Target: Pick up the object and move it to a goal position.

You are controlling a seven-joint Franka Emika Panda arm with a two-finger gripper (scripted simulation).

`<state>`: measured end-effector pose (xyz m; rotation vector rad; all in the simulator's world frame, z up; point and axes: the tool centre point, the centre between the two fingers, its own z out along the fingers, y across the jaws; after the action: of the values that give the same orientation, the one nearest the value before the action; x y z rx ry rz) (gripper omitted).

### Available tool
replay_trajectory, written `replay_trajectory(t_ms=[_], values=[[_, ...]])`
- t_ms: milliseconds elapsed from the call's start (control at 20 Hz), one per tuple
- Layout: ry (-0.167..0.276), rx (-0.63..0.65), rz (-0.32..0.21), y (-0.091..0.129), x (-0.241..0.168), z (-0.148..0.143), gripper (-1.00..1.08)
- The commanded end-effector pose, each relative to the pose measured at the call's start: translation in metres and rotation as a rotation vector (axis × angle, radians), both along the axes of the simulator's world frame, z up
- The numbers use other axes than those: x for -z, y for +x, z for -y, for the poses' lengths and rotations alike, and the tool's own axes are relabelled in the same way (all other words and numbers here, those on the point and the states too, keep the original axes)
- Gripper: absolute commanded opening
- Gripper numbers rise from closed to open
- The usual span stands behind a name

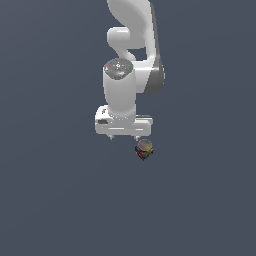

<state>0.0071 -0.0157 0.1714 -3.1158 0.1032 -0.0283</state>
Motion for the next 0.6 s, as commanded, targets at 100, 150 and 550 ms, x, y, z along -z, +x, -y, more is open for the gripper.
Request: replay_trajectory(t_ms=[100, 150, 550], values=[[-0.001, -0.006, -0.002, 0.000, 0.001, -0.001, 1.00], [-0.002, -0.012, -0.003, -0.001, 0.002, -0.002, 1.00], [-0.011, -0.066, -0.023, -0.007, 0.012, -0.010, 1.00]])
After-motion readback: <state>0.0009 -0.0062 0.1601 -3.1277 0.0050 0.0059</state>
